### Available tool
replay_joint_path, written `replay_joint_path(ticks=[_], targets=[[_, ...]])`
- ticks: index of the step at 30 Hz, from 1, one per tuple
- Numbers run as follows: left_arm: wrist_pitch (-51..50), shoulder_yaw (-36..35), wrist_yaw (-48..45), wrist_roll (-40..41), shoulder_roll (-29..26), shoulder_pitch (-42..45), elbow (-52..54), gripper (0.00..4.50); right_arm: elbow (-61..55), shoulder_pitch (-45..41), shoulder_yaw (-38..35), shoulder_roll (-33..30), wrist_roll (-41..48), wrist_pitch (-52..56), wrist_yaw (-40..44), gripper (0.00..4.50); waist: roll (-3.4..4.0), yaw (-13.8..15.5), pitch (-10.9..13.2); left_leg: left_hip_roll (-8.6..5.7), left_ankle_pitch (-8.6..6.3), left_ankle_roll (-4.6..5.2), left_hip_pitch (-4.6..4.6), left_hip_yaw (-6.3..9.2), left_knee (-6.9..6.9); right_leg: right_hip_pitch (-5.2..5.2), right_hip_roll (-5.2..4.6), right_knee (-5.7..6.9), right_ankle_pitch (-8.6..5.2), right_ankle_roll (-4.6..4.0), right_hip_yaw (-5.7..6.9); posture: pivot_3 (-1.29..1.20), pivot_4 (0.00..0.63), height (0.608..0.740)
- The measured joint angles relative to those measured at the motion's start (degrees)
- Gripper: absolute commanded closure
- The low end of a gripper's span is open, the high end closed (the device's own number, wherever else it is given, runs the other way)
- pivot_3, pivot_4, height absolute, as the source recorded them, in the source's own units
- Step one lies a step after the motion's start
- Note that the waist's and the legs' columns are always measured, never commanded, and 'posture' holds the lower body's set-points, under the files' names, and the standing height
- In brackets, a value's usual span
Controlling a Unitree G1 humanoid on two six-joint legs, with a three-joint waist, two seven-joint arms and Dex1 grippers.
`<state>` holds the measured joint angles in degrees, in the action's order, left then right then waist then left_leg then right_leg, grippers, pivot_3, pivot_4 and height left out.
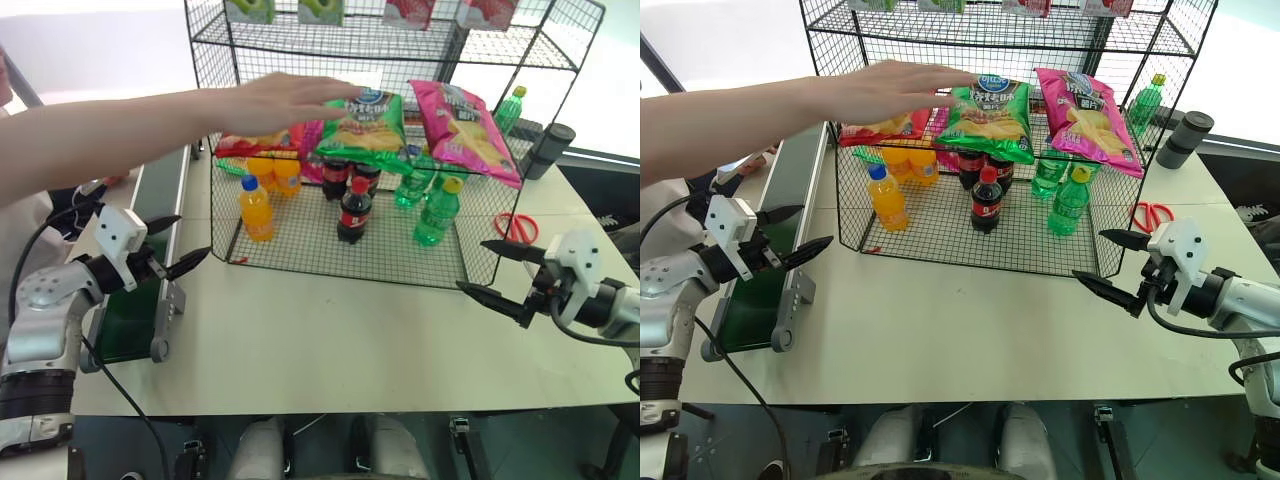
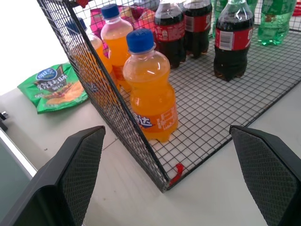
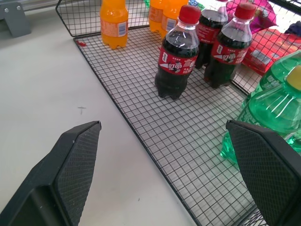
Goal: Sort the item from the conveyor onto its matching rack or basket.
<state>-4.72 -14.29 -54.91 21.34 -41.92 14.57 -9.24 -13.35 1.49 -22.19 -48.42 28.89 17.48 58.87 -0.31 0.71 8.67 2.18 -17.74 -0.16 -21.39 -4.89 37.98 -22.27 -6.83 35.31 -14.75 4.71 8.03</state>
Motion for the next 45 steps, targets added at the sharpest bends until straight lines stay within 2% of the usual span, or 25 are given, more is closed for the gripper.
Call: replay_joint_path(ticks=[45], targets=[[-1.3, 0.1, 1.17, 0.34, 0.43, -2.83, 5.32, 0.0, 2.42, -0.4, 3.29, 0.11, -3.21, -5.51, 1.36, 0.07, 0.0, -0.02, -0.01, 0.0, 0.01, -0.02, 0.02, 0.0, 0.03, 0.02, 0.01, 0.02, 0.01, 0.0, 0.0, 0.0, 0.15, 0.74]])
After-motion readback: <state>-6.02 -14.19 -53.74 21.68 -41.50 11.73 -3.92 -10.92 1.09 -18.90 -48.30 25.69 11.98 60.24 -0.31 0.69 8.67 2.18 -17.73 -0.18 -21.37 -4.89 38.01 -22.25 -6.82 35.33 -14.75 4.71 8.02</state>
